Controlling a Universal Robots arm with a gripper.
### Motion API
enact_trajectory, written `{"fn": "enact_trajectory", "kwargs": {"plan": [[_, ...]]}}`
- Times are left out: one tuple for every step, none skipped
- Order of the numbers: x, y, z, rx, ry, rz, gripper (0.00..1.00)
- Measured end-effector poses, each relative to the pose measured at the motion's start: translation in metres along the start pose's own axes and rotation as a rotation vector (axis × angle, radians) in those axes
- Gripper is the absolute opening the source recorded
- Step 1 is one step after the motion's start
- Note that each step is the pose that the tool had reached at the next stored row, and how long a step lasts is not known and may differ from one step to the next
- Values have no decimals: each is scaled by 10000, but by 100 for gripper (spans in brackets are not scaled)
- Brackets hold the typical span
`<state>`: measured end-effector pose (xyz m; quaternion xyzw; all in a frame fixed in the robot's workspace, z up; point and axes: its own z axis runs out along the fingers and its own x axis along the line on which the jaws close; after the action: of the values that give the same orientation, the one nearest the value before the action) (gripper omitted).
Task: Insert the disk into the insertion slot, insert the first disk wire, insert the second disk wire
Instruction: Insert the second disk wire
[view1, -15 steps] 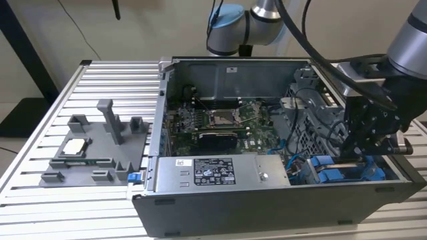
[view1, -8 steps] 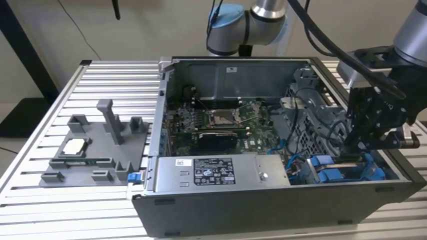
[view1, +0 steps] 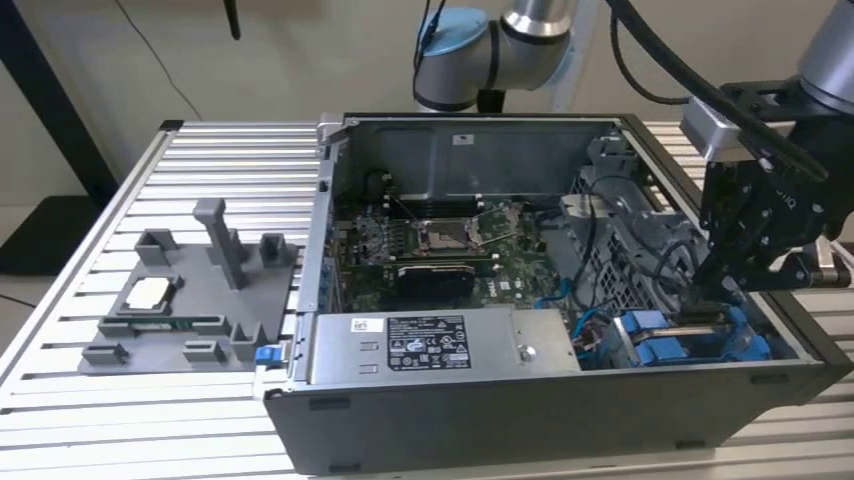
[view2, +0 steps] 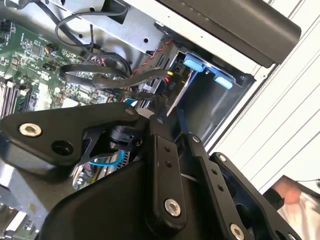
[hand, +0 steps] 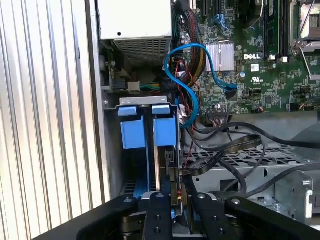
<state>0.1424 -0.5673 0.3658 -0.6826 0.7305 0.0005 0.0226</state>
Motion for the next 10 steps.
{"fn": "enact_trajectory", "kwargs": {"plan": [[0,0,-10,0,0,0,24],[0,-1,-18,0,-2,0,24],[-1,-1,-26,0,-1,0,24],[-1,-1,-32,0,-1,0,24],[-1,-1,-37,0,-1,0,24],[-1,-1,-41,0,0,0,24],[-1,-1,-44,0,-1,0,24],[-1,-2,-49,0,-1,0,24],[-2,-2,-57,0,1,0,24],[-2,-2,-67,0,2,0,24]]}}
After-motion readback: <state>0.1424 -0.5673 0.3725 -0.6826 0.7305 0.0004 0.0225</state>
